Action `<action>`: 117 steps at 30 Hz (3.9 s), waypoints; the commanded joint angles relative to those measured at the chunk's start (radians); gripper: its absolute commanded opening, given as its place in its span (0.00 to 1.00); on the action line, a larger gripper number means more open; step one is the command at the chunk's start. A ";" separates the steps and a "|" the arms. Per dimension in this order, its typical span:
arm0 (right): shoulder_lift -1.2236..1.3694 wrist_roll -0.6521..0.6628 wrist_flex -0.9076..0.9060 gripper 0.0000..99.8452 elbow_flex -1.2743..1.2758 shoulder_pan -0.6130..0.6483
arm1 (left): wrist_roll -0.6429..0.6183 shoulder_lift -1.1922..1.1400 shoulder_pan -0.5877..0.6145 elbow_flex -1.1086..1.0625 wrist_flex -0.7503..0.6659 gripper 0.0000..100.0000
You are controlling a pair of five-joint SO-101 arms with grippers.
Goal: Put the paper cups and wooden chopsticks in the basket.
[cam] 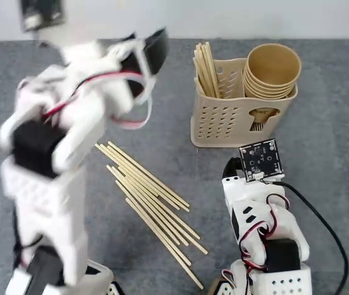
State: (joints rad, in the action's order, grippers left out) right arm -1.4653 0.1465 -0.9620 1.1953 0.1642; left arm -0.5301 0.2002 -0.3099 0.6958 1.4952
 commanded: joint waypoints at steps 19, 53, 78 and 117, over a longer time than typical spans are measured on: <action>0.874 0.114 -0.265 0.05 -0.654 0.512 | 0.006 0.628 0.407 -0.642 0.219 0.01; 2.031 0.173 -0.084 0.16 -1.375 0.561 | 0.046 0.962 0.796 -1.825 -0.451 0.02; 2.040 0.250 -0.170 0.01 -1.373 0.529 | 0.046 0.964 0.796 -1.882 -0.451 0.02; 1.119 0.342 -0.466 0.01 -1.448 0.383 | 0.043 0.964 0.795 -1.937 -0.545 0.02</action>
State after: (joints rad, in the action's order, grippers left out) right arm -0.2117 0.4841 -1.4530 -0.1703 0.5923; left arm -0.4918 1.1393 0.4803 -1.2497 0.9720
